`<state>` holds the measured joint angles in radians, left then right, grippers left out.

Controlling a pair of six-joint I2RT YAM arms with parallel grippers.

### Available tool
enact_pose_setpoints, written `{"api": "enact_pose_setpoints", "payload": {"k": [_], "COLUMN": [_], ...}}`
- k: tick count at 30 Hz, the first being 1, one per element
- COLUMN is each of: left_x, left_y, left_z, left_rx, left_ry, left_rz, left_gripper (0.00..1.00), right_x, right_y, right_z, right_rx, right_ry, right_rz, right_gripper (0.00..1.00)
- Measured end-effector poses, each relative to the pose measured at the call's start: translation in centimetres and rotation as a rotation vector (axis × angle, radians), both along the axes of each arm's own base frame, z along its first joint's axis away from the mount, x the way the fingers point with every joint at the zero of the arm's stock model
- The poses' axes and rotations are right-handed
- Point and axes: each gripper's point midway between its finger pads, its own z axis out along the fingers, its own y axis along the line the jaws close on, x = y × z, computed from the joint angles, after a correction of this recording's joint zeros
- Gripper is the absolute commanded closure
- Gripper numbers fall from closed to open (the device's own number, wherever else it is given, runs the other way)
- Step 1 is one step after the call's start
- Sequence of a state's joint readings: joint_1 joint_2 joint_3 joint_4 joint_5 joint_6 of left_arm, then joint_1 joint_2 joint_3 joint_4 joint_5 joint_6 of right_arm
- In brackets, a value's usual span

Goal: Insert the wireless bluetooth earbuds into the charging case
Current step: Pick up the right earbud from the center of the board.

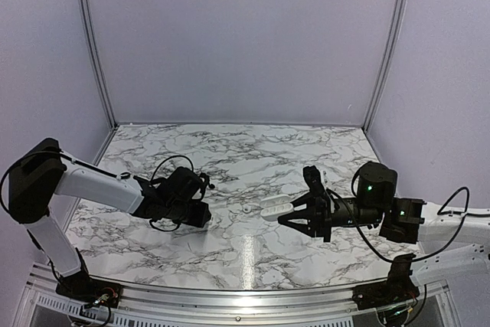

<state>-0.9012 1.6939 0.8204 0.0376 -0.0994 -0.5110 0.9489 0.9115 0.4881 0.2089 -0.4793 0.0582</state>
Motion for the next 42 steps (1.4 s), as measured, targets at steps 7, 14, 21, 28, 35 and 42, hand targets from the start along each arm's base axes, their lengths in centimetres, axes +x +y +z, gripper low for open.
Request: {"api": "enact_pose_setpoints", "payload": {"k": [7, 14, 21, 28, 35, 42], "left_x": [-0.3, -0.9, -0.9, -1.1, -2.8, -10.7], "left_y": [-0.8, -1.8, -1.9, -1.6, -1.6, -3.5], "left_z": [-0.1, -0.1, 0.1, 2.3, 9.8, 19.7], "left_rx": [0.000, 0.002, 0.007, 0.001, -0.129, -0.336], "left_ry": [0.001, -0.001, -0.007, -0.064, -0.261, -0.547], "left_rz": [-0.023, -0.061, -0.074, -0.118, -0.255, -0.615], "left_gripper": [0.76, 0.82, 0.97, 1.00, 1.00, 1.00], "right_x": [0.0, 0.0, 0.0, -0.3, -1.2, -3.1], "right_y": [0.0, 0.0, 0.0, 0.0, 0.2, 0.8], "right_z": [-0.1, -0.1, 0.0, 0.0, 0.4, 0.9], "right_rx": [-0.002, -0.002, -0.002, 0.000, 0.019, 0.035], "right_ry": [-0.002, -0.002, -0.003, -0.008, -0.030, -0.086], "right_rz": [0.001, 0.001, 0.002, 0.019, 0.078, 0.161], "right_gripper": [1.00, 1.00, 1.00, 1.00, 1.00, 1.00]}}
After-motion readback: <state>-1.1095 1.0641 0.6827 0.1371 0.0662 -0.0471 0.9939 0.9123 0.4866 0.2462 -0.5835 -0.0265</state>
